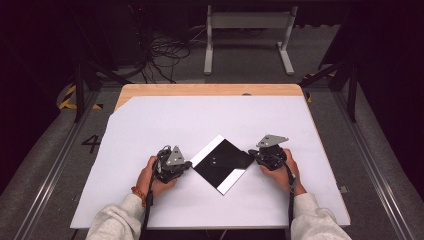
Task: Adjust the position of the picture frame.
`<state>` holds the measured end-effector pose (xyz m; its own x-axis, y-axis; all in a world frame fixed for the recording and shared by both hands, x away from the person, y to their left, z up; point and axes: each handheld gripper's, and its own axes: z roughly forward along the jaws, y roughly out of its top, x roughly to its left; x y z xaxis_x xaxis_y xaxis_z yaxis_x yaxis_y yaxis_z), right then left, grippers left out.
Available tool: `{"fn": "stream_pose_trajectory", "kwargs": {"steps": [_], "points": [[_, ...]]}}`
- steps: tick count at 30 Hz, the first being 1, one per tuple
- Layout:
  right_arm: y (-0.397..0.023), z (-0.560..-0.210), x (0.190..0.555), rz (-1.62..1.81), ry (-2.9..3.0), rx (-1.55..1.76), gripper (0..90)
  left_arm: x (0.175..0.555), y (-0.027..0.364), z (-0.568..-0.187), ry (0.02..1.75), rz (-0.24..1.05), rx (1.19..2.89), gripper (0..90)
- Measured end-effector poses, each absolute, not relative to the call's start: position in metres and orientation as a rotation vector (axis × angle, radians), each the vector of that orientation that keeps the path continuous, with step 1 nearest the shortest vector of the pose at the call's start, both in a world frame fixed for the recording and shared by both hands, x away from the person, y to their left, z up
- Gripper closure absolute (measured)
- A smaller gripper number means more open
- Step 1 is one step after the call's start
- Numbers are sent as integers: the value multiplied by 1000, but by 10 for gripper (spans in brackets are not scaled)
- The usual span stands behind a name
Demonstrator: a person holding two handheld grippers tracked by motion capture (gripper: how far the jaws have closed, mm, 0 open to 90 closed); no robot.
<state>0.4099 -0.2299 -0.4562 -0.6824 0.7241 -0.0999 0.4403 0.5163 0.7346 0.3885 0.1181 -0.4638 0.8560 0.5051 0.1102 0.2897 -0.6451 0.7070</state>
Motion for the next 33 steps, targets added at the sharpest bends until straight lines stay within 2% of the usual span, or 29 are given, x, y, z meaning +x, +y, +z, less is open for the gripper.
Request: {"fn": "stream_pose_trajectory", "kwargs": {"steps": [18,33], "points": [[-235,-457,391,999,2385,942,900,393,113,-465,588,450,2301,895],[-236,-455,372,997,2427,913,900,404,110,-465,632,420,2280,891]]}}
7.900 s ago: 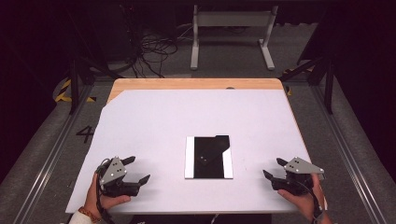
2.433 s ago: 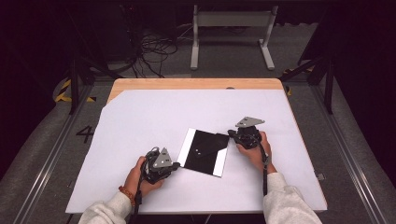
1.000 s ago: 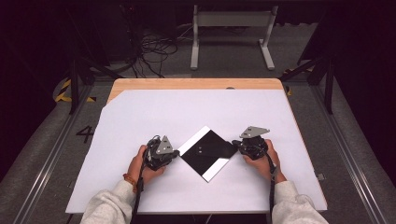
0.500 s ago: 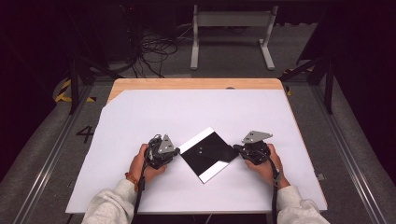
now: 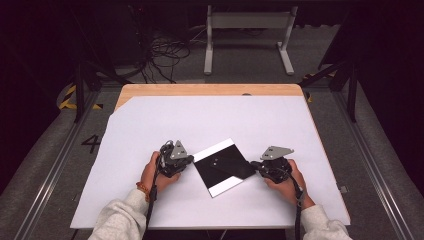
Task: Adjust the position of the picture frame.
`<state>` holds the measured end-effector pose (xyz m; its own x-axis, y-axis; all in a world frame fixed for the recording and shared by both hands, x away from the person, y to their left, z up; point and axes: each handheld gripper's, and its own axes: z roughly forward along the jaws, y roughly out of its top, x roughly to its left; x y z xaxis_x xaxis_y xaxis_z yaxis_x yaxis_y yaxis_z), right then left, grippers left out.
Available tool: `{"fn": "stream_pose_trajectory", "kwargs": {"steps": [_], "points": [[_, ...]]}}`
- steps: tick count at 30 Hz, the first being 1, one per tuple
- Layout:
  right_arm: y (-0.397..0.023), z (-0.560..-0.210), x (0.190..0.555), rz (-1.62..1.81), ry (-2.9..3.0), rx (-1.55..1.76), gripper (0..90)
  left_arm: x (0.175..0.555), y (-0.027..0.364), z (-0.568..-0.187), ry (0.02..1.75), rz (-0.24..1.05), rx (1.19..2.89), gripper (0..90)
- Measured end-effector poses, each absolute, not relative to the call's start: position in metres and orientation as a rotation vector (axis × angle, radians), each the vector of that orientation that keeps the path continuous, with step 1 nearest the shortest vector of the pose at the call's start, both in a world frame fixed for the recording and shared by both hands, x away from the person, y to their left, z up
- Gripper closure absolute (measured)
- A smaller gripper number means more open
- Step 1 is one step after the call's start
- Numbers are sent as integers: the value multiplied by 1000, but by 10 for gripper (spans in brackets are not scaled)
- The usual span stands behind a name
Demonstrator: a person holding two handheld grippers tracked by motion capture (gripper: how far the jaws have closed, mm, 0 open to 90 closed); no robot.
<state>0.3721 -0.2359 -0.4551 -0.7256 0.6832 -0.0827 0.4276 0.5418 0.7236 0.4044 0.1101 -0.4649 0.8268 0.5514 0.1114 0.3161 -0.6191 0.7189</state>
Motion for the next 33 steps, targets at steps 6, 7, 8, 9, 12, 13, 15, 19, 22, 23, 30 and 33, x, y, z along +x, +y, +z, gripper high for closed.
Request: {"fn": "stream_pose_trajectory", "kwargs": {"steps": [6,7,8,9,12,13,15,19,22,23,30,33], "points": [[-235,-455,362,1002,2448,901,900,408,106,-466,631,448,2276,889],[-235,-455,359,1003,2450,897,900,409,106,-466,632,449,2276,889],[-235,-455,357,1005,2452,895,900,409,106,-466,634,451,2275,888],[-234,-455,355,1005,2457,889,900,409,105,-466,638,452,2269,887],[-234,-454,348,1004,2463,886,900,409,106,-466,670,471,2255,829],[-234,-454,345,1007,2466,891,900,408,106,-466,670,467,2255,824],[-235,-455,341,1020,2473,896,900,406,106,-466,665,449,2252,832],[-237,-455,330,1039,2489,886,900,401,108,-465,657,405,2260,821],[-237,-456,327,1050,2490,889,900,396,109,-465,645,402,2271,825],[-237,-456,326,1049,2490,888,900,394,109,-465,638,401,2273,831],[-232,-455,322,1038,2513,849,900,390,105,-467,630,422,2267,876],[-231,-454,320,1028,2516,847,900,393,103,-467,636,424,2263,873]]}}
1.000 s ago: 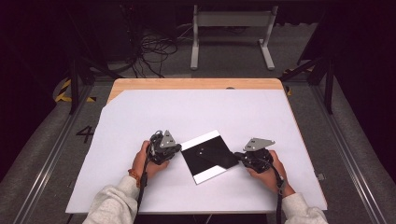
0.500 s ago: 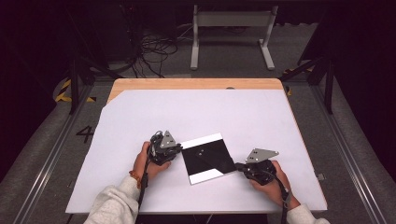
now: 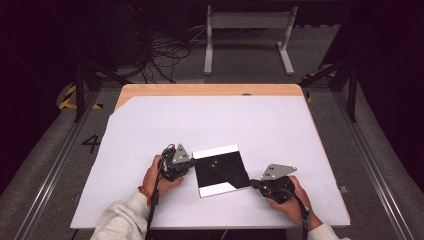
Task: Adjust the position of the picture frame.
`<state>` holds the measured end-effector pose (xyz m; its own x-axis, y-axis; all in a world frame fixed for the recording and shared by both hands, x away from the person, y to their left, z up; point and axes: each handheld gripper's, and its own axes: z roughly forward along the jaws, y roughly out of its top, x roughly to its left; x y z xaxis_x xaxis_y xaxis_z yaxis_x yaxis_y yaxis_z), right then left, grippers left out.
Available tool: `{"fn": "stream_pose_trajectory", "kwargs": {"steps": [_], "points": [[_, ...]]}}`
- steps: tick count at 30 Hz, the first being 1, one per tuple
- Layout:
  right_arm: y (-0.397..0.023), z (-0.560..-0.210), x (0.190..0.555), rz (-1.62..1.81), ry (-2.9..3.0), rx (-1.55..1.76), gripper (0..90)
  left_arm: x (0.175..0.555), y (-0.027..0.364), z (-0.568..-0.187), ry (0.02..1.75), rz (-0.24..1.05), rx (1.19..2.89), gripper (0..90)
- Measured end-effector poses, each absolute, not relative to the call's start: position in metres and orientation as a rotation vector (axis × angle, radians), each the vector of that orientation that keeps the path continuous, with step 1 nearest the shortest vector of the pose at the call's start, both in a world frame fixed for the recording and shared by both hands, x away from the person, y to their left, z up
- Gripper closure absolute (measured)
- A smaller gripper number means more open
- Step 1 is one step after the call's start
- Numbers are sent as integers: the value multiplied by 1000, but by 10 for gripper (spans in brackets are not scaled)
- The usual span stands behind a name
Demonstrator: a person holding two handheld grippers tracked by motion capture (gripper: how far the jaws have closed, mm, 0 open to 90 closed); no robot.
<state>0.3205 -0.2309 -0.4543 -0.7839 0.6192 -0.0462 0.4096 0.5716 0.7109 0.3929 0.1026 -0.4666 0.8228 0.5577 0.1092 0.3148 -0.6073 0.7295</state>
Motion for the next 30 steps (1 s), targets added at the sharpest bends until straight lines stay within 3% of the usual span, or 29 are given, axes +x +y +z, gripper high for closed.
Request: {"fn": "stream_pose_trajectory", "kwargs": {"steps": [10,18,25,30], "points": [[-235,-455,312,1048,2511,871,900,412,84,-466,625,459,2264,860],[-233,-456,309,1038,2492,876,900,415,86,-464,639,436,2260,760],[-234,-455,309,1032,2501,868,885,398,103,-455,578,373,2273,833],[-233,-454,305,1032,2512,870,860,387,111,-458,563,321,2291,828]]}}
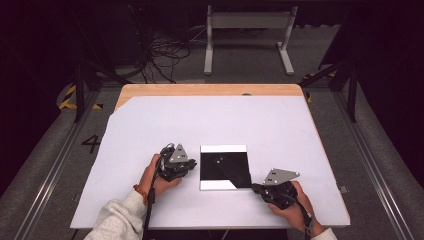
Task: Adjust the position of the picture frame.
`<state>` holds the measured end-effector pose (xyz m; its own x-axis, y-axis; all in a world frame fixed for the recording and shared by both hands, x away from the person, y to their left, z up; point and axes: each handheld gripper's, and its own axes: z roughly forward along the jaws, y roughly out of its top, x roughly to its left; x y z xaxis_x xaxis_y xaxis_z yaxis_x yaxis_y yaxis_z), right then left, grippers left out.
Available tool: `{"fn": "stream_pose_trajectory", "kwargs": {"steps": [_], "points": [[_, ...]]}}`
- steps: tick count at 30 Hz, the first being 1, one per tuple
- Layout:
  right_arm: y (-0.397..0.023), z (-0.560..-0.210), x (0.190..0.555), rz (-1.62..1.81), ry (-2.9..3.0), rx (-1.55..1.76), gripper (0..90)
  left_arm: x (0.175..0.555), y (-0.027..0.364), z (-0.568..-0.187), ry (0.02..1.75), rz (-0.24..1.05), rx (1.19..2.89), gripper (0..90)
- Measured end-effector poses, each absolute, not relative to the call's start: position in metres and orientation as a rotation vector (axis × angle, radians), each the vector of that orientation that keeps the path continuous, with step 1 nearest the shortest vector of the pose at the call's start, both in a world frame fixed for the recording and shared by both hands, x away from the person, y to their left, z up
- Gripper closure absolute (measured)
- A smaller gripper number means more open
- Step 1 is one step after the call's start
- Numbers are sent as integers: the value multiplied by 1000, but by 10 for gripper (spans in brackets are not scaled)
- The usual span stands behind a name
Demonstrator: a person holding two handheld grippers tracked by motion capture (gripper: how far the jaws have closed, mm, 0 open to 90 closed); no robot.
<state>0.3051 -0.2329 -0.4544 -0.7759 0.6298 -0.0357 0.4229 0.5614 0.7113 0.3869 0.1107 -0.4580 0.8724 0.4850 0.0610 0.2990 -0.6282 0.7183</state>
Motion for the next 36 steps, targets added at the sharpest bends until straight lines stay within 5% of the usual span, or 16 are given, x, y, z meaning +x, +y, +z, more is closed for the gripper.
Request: {"fn": "stream_pose_trajectory", "kwargs": {"steps": [24,36], "points": [[-232,-456,307,1085,2519,893,860,393,94,-463,563,333,2293,847],[-236,-445,303,1087,2540,868,843,365,141,-443,565,365,2195,812]]}}
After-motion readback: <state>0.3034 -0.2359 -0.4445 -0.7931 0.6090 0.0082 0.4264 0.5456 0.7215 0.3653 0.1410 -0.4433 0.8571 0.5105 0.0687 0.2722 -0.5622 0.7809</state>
